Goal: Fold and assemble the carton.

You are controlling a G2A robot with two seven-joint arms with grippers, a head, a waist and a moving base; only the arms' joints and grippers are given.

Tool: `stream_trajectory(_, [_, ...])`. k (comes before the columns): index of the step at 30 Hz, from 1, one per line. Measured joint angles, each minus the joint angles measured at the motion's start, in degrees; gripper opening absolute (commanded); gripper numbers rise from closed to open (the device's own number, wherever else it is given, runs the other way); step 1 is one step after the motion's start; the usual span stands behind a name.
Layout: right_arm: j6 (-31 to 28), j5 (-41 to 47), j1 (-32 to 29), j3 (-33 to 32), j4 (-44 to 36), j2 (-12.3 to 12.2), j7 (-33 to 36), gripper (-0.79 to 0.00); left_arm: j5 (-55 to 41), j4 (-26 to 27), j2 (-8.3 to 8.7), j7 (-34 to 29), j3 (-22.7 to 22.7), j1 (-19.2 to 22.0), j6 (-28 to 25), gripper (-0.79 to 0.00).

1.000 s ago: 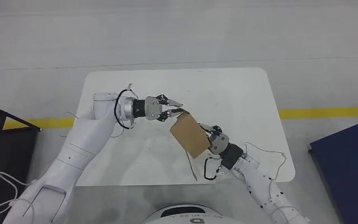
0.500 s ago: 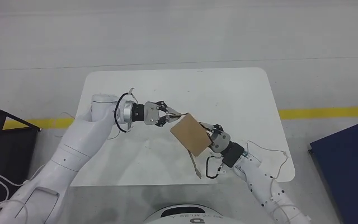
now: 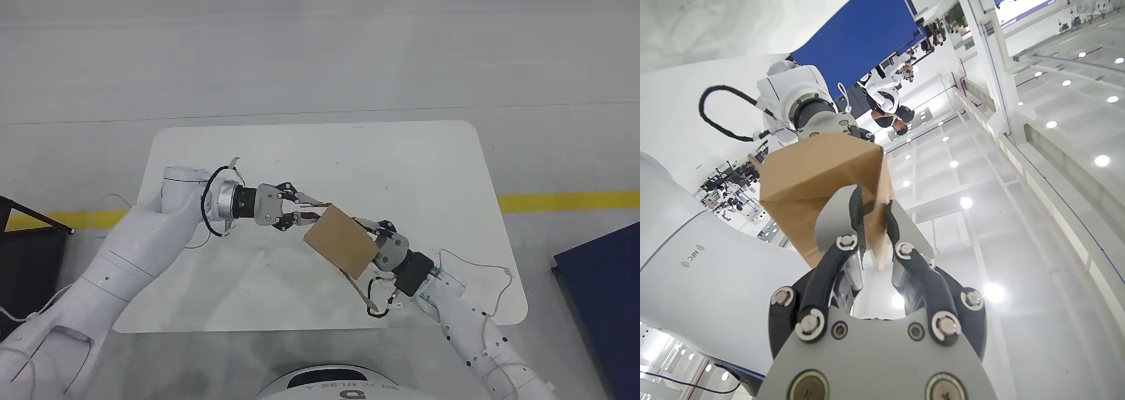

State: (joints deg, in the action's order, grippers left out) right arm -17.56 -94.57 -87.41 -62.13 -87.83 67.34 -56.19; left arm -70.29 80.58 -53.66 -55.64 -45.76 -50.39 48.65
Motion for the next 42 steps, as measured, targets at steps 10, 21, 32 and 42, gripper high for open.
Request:
stream_trajectory(10, [-0.1, 1.83, 0.99, 0.33, 0.77, 0.17, 0.23, -0.785, -4.84, -0.19, 2.41, -2.04, 4.34, 2.2, -2.04, 0.0])
stream_trajectory(21, [-0.92, 3.2, 1.56, -0.38, 0.85, 0.07, -0.91, -0.785, -9.97, -0.68, 5.39, -5.67, 7.24, 4.29, -5.67, 0.0])
stream_trajectory(32, [-0.85, 1.89, 1.5, -0.05, 0.64, -0.04, -2.04, -0.785, -14.66, -0.58, 5.45, -5.54, 13.22, 6.17, -5.54, 0.0])
stream_trajectory(42, [-0.36, 1.13, 0.3, -0.16, 0.56, -0.27, -3.14, -0.785, -14.42, -2.0, 4.64, -7.27, 14.14, 6.92, -7.27, 0.0])
